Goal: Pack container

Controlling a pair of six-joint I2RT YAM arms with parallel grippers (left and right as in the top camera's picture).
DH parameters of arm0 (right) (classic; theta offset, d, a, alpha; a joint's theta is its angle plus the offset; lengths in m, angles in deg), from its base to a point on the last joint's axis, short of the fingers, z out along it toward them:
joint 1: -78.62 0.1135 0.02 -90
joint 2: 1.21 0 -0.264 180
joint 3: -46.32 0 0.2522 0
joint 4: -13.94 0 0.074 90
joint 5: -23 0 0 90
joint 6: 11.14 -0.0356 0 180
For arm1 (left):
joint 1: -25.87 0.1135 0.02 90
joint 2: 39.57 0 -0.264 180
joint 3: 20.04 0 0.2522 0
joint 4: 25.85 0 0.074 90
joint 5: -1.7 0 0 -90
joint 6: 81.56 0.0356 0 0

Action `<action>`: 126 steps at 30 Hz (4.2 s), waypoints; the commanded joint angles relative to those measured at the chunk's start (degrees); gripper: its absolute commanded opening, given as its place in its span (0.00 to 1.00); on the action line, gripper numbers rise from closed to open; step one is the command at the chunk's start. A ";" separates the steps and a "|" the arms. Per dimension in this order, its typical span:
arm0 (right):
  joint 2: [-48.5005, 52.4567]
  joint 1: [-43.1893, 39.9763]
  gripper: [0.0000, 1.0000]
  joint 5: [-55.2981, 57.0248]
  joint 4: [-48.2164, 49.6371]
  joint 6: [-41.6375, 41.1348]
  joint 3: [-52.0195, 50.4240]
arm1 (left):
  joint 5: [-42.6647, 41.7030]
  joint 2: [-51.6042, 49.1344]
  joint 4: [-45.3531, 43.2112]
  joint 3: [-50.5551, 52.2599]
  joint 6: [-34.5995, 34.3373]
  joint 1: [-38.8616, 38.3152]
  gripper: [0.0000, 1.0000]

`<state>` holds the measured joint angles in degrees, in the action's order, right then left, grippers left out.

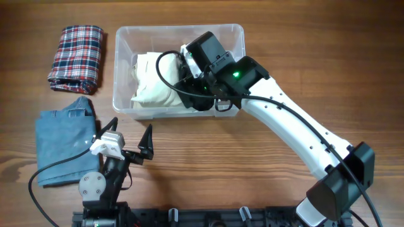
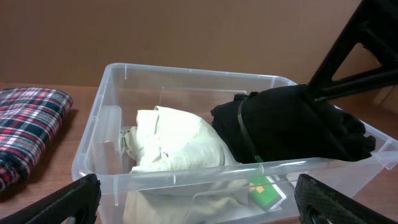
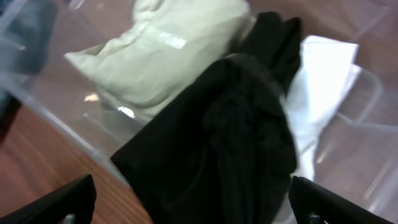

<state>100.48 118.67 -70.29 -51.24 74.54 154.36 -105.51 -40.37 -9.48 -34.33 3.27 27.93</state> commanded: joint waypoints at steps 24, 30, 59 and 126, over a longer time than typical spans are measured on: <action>9.14 0.28 1.00 0.48 -3.17 5.20 0.74 | 0.33 0.42 0.22 0.22 0.68 0.46 1.00; 9.11 0.28 0.90 6.84 -1.53 0.39 0.76 | 0.33 0.42 0.22 0.22 0.68 0.46 1.00; 1.14 -0.04 0.09 27.96 -0.55 -1.66 10.88 | 0.33 0.42 0.22 0.22 0.68 0.46 1.00; -4.13 -0.15 0.83 30.42 -15.74 -10.32 2.51 | 0.33 0.42 0.22 0.22 0.68 0.46 1.00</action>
<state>99.49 118.65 -39.93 -64.51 70.48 156.92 -105.51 -40.37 -9.48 -34.33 3.27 27.93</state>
